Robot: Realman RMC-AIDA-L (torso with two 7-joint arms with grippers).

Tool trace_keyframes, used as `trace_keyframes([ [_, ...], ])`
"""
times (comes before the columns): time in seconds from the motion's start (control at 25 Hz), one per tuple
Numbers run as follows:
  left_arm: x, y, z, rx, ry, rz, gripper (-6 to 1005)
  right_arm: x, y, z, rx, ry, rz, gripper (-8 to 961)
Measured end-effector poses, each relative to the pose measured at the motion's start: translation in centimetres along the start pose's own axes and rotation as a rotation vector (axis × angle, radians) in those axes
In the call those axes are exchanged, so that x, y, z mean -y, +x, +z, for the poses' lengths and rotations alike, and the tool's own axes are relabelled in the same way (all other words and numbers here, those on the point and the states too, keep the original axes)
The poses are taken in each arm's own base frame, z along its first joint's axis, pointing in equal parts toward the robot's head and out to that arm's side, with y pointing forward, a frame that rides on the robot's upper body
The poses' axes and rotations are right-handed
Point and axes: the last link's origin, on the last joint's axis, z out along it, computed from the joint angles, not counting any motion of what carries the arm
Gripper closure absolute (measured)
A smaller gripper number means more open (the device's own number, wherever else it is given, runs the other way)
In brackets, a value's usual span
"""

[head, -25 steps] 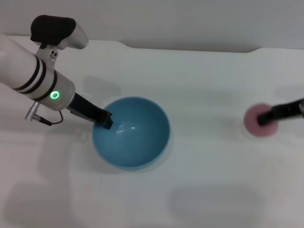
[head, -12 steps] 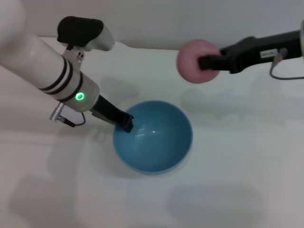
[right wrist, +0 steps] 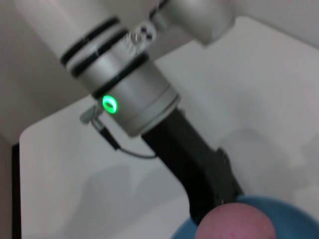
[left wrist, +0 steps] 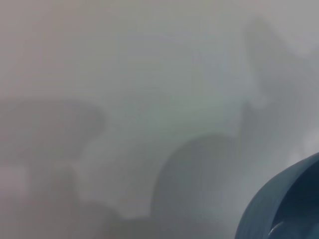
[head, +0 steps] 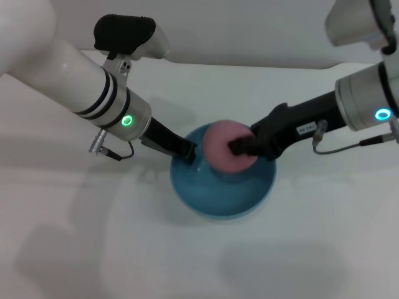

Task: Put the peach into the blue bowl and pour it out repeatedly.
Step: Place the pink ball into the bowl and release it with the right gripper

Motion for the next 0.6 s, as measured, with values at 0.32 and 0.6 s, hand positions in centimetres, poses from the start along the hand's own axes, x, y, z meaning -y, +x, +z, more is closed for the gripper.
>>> trace_keyframes([
  [0.32, 0.15, 0.40, -0.32, -0.018, 0.002, -0.007, 1000, 0.38, 0.94, 0.47, -0.049, 0.038, -0.001, 860],
  [0.6, 0.21, 0.59, -0.33, -0.028, 0.005, -0.010, 1001, 0.83, 0.80, -0.33, -0.018, 0.060, 0.009, 630],
])
